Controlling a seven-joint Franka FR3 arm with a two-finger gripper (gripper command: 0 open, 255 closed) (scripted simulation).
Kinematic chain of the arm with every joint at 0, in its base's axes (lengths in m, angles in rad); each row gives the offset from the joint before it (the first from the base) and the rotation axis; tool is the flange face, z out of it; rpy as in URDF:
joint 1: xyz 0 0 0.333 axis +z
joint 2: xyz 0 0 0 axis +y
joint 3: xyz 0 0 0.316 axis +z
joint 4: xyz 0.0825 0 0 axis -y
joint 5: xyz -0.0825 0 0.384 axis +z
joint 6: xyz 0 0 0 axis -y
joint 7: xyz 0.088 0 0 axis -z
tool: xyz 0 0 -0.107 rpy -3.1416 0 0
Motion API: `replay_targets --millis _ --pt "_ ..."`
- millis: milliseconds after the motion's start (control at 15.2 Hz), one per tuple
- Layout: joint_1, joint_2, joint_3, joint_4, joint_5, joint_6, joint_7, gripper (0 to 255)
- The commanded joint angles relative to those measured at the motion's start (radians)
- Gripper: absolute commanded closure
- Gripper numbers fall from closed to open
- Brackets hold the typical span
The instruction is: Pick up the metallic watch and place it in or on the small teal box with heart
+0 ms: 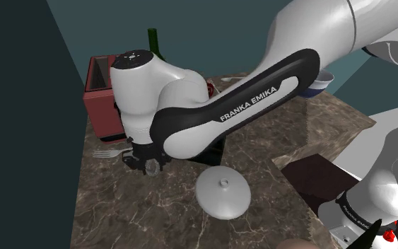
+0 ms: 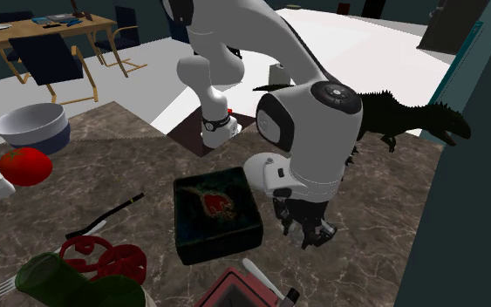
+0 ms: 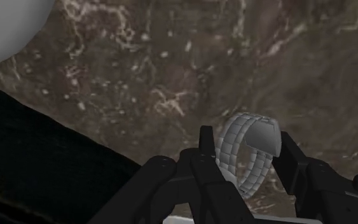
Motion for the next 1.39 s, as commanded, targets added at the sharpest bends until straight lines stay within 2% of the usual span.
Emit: replay_targets --millis 0,1320 --pt "-0.001 -0.01 0.003 0.011 0.007 -0.021 -0.004 255" --pt "-0.009 -0.097 0.026 0.167 0.061 -0.254 -0.046 255"
